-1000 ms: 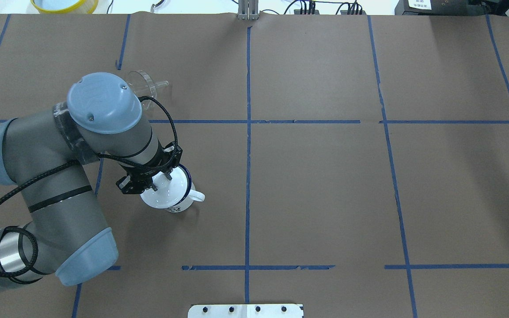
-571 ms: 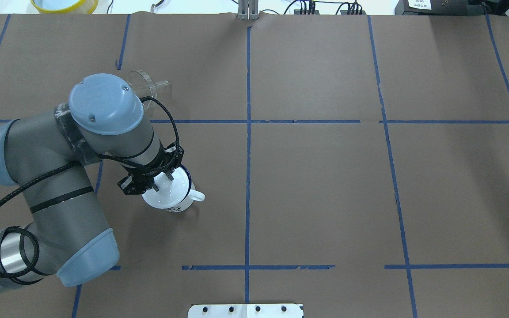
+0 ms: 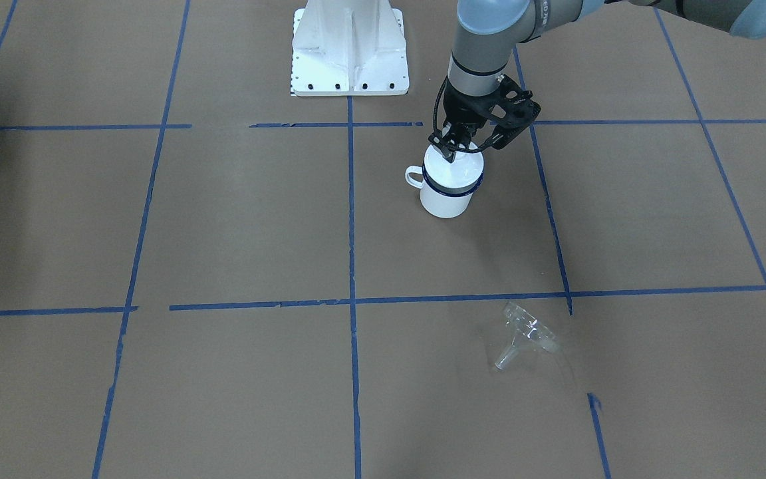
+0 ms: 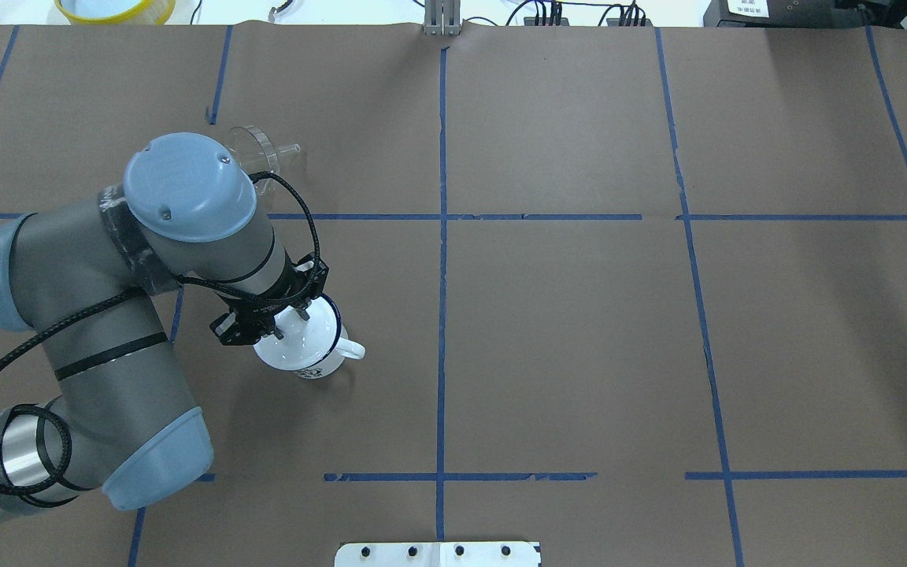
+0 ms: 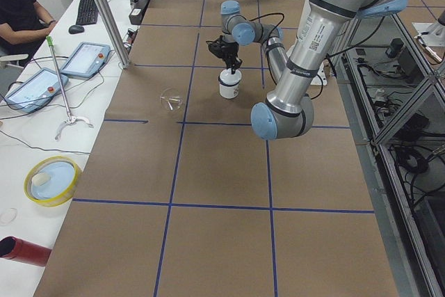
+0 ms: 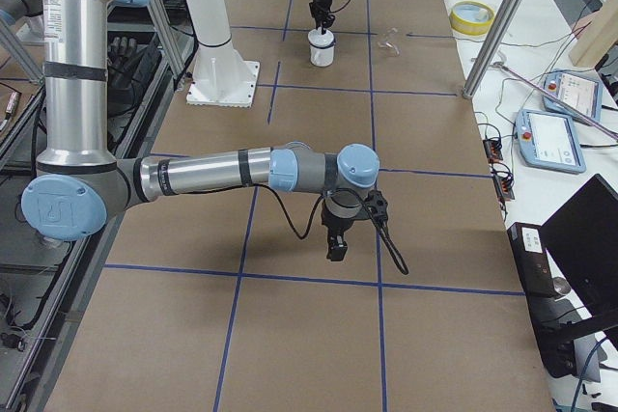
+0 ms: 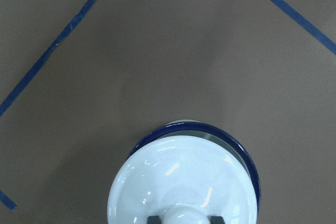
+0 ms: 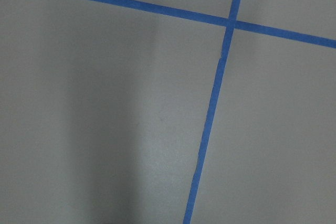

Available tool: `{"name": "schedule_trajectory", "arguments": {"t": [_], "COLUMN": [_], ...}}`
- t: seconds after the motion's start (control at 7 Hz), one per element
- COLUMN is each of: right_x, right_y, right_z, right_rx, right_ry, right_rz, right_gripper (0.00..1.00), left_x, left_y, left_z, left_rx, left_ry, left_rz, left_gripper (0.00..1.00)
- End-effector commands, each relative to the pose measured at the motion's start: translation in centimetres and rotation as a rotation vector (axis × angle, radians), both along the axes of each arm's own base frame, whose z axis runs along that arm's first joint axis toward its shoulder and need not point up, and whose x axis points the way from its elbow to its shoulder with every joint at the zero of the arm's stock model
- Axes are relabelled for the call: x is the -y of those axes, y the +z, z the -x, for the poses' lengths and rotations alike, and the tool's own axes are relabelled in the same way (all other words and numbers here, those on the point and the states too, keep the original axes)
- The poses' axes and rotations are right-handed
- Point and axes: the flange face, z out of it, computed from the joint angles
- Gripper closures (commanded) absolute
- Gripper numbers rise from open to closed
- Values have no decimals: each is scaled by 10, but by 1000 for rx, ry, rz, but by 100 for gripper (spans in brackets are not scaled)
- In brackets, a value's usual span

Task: Remove funnel from cup
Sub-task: 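Lower the lid onto the mug's opening and open the left gripper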

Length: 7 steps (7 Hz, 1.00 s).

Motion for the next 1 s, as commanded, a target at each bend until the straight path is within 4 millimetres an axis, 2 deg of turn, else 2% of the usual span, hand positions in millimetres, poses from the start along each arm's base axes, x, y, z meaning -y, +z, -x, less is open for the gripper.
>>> {"name": "schedule_trajectory", "arguments": {"t": [0.0,0.57,0.71,0.86], "right_x": [0,0,0,0], "right_y": [0,0,0,0], "right_z": [0,0,0,0], "right_rx": [0,0,0,0], "right_ry": [0,-1,-1,0], "right_rz": [0,-1,-1,0], "right_gripper": [0,0,0,0], "left_x": [1,2,3,3], "left_y": [1,3,6,6], "left_z": [-2,-2,-4,-5], "left_rx": [-1,0,5,1], "left_ry": [-1,1,2,1], "left_rz": [-3,-4,-2,-6], "left_gripper": [100,100,45,0]}}
